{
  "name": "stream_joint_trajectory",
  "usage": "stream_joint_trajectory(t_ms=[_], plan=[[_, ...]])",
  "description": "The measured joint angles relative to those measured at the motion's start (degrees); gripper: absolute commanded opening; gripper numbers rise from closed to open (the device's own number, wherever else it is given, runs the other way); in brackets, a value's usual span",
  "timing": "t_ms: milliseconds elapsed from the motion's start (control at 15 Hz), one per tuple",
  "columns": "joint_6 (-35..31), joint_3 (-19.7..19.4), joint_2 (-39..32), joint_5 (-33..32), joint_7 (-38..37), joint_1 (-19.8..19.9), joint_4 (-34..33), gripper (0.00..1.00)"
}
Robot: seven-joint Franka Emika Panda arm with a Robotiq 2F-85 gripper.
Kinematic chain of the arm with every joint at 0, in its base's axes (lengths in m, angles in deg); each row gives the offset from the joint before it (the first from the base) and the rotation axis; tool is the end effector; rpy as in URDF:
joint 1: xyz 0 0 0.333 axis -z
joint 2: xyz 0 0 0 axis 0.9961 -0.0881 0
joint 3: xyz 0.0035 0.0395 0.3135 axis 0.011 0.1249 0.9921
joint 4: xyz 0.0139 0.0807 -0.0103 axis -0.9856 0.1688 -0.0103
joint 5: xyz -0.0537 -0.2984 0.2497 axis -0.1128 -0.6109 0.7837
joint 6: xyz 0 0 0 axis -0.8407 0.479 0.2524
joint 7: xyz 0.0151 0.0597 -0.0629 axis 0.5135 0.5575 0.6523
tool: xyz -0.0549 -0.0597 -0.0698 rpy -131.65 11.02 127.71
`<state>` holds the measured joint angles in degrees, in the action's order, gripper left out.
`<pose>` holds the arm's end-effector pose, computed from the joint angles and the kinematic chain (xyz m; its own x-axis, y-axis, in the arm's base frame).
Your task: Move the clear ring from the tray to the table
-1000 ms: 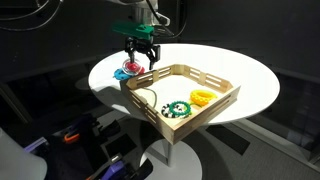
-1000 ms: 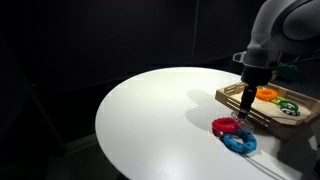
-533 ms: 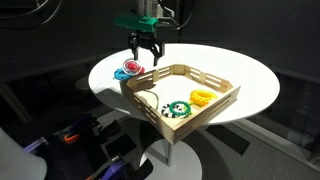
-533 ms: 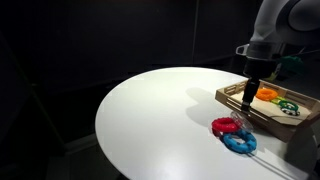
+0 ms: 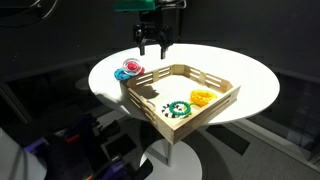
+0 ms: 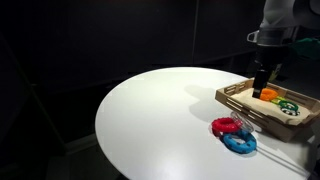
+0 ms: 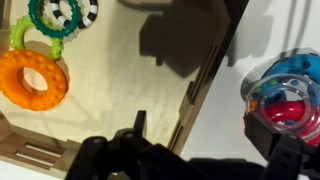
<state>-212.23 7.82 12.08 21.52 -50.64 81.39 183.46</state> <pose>0.4692 0.0531 0.3400 0.9668 0.2426 -0.0803 0.2464 -0.9683 0.0408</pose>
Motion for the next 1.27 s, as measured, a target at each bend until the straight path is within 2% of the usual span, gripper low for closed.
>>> stream_joint_trajectory(t_ms=[400,800,1267], plan=[[7.9,0.0,5.5,-0.5,-2.8,0.3,-2.0,1.0],[16.9,0.0,9.6,-0.2,-2.9,0.3,-6.7,1.0],[17.7,0.0,9.7,0.6,-2.9,0.3,-7.7,1.0]])
